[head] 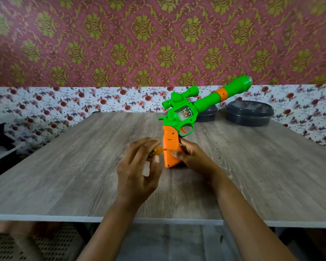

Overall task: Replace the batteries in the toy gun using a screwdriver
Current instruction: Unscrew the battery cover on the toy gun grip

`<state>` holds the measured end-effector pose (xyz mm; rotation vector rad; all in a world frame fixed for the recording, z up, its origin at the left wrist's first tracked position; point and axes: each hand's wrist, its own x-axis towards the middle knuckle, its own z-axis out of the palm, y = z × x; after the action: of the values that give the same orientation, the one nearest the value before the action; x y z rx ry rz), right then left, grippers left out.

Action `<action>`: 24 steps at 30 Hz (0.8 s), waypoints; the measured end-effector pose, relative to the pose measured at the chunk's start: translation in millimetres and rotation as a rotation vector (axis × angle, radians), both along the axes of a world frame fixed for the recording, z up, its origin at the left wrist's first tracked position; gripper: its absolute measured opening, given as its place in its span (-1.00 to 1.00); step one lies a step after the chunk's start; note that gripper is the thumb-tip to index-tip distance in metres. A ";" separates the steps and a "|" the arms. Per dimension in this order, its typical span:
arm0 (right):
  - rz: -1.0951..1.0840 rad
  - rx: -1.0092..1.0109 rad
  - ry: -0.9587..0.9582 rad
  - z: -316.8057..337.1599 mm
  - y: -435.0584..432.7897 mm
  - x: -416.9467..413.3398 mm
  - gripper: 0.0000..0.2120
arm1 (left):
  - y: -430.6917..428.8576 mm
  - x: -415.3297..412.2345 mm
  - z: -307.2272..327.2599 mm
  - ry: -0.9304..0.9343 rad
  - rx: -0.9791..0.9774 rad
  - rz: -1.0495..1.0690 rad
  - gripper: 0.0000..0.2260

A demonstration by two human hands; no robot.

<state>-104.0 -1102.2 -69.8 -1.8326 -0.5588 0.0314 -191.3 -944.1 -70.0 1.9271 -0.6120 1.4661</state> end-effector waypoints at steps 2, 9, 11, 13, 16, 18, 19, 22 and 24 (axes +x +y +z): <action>-0.003 -0.002 0.005 -0.3 -0.3 0.1 -0.57 | 0.0 0.6 -0.1 -0.003 -0.005 -0.015 -0.78; 0.005 -0.011 -0.033 1.1 0.2 0.1 -0.63 | 7.7 2.3 -0.4 0.057 -0.140 0.010 -0.79; 0.018 -0.008 -0.043 2.6 0.2 -1.5 -0.64 | 6.6 2.4 0.9 0.064 -0.211 0.003 -0.72; 0.027 -0.009 -0.046 3.1 0.6 -2.7 -0.64 | 3.1 1.9 1.8 0.084 -0.238 -0.044 -0.77; 0.023 -0.024 -0.041 3.2 1.2 -3.1 -0.60 | 1.8 1.0 2.0 0.109 -0.274 -0.093 -0.78; 0.015 -0.029 -0.037 3.8 1.1 -3.2 -0.60 | 3.4 1.0 2.5 0.087 -0.230 -0.062 -0.76; 0.011 -0.029 -0.037 3.8 1.0 -3.3 -0.60 | 3.7 1.4 2.4 0.076 -0.180 -0.047 -0.77; 0.002 -0.017 -0.041 2.2 0.4 -3.4 -0.60 | 0.2 -0.2 -0.1 0.055 0.004 -0.053 -0.75; -0.005 -0.004 -0.043 0.9 0.4 -3.7 -0.60 | -2.3 -1.0 -1.4 0.050 0.110 -0.065 -0.69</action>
<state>-107.7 -1101.8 -68.9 -1.8424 -0.5851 -0.0101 -192.2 -946.3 -71.3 2.0017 -0.7388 1.3653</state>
